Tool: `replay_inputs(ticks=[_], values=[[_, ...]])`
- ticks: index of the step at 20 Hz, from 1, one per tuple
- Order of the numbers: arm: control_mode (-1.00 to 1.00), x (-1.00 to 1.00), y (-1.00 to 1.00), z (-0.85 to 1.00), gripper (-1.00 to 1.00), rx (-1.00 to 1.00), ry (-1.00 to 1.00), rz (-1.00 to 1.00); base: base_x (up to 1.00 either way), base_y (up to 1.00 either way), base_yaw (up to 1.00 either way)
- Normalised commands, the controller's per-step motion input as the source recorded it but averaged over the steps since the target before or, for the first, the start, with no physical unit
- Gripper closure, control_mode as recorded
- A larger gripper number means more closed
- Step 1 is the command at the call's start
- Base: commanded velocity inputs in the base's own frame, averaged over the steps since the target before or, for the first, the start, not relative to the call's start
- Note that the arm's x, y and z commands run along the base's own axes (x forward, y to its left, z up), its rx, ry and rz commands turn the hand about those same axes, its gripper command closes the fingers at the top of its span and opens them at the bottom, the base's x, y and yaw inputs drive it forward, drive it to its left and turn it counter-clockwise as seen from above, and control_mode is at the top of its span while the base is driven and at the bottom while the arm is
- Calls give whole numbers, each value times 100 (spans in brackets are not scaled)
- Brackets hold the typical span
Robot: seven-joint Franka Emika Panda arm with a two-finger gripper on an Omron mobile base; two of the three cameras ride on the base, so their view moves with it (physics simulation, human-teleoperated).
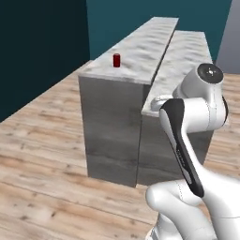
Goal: Four empty soda cans are scattered around the kitchen. Gather all the cans and cluster them next to the stove for recycling.
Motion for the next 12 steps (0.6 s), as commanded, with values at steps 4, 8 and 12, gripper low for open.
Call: replay_inputs(ticks=[4, 8, 12], values=[[100, 0, 0, 0, -100, 0, 0, 0, 56, 36, -31], [100, 0, 0, 0, -100, 0, 0, 0, 57, 52, -27], [100, 0, 0, 0, -100, 0, 0, 0, 47, 58, -25]])
